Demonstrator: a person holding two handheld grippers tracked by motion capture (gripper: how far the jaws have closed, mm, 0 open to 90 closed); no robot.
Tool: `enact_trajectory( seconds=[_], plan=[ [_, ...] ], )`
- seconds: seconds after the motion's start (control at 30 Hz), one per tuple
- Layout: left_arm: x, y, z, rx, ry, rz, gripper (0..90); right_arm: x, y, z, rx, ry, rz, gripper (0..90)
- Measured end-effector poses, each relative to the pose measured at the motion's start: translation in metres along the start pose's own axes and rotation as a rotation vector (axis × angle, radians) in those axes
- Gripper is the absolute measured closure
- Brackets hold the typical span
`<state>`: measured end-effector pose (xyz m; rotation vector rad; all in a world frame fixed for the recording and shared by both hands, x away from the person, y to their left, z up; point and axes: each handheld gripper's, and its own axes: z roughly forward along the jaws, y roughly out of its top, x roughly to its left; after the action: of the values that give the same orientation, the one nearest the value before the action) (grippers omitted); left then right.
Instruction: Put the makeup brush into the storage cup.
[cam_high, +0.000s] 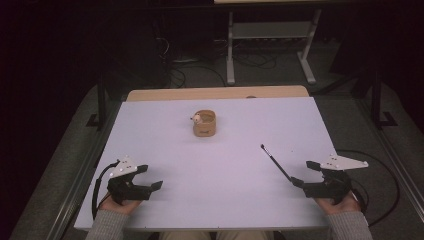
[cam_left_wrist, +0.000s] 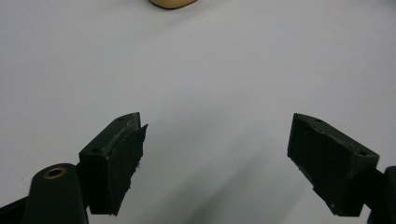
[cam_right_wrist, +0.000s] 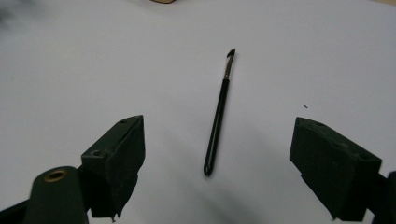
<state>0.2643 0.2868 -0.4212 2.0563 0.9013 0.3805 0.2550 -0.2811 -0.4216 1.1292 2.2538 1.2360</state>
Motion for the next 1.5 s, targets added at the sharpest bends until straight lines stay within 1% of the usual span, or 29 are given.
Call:
enact_trajectory(
  seconds=[0.13, 0.2, 0.27, 0.33, 0.4, 0.6, 0.7, 0.8, 0.87, 0.9, 1.07, 1.1, 1.23, 1.3, 1.4, 1.5],
  plan=[
    [-0.001, 0.001, -0.001, -0.007, 0.01, 0.004, 16.9, 0.001, 0.0, -0.003, -0.012, -0.003, -0.002, 17.0],
    [-0.001, 0.001, 0.0, -0.005, 0.007, -0.004, 16.9, 0.0, 0.0, -0.003, -0.007, 0.0, 0.007, 16.7],
    [-0.002, 0.001, 0.0, -0.001, 0.004, 0.002, 16.9, 0.0, 0.0, -0.003, -0.006, 0.003, 0.005, 16.7],
    [-0.004, 0.002, 0.001, 0.002, 0.002, 0.015, 16.9, 0.002, 0.001, -0.004, -0.003, -0.004, -0.001, 16.8],
    [-0.004, 0.002, 0.001, 0.004, 0.003, 0.017, 16.9, 0.002, 0.002, -0.005, -0.007, -0.005, 0.003, 16.8],
    [-0.004, 0.002, 0.0, 0.0, 0.008, 0.01, 16.9, 0.002, 0.004, -0.005, -0.003, -0.001, 0.007, 16.8],
    [-0.004, 0.002, 0.0, -0.002, 0.013, 0.007, 16.9, 0.003, 0.006, -0.005, -0.001, 0.001, 0.0, 16.9],
    [-0.004, 0.002, -0.002, -0.009, 0.02, 0.007, 17.1, 0.003, 0.007, -0.005, 0.006, 0.005, 0.001, 17.0],
    [-0.005, 0.003, -0.004, -0.018, 0.032, 0.02, 17.1, 0.003, 0.009, -0.005, 0.012, 0.007, 0.001, 17.0],
    [-0.005, 0.004, -0.005, -0.026, 0.032, 0.021, 17.1, 0.003, 0.01, -0.004, 0.012, 0.009, 0.001, 17.0],
    [-0.007, 0.006, -0.006, -0.035, 0.038, 0.027, 17.1, 0.008, 0.016, -0.003, 0.023, 0.016, -0.018, 16.9],
    [-0.008, 0.007, -0.007, -0.038, 0.046, 0.031, 17.2, 0.009, 0.017, -0.003, 0.025, 0.018, -0.023, 16.9],
    [-0.008, 0.009, -0.01, -0.052, 0.045, 0.028, 17.2, 0.01, 0.02, -0.001, 0.029, 0.026, -0.027, 17.1],
    [-0.007, 0.01, -0.011, -0.061, 0.042, 0.026, 17.3, 0.01, 0.024, 0.0, 0.042, 0.03, -0.035, 17.4],
    [-0.007, 0.011, -0.01, -0.054, 0.042, 0.027, 17.3, 0.008, 0.03, 0.003, 0.06, 0.031, -0.038, 18.2],
    [-0.008, 0.012, -0.008, -0.055, 0.03, 0.024, 17.5, 0.006, 0.035, 0.006, 0.079, 0.034, -0.043, 20.4]
  ],
)
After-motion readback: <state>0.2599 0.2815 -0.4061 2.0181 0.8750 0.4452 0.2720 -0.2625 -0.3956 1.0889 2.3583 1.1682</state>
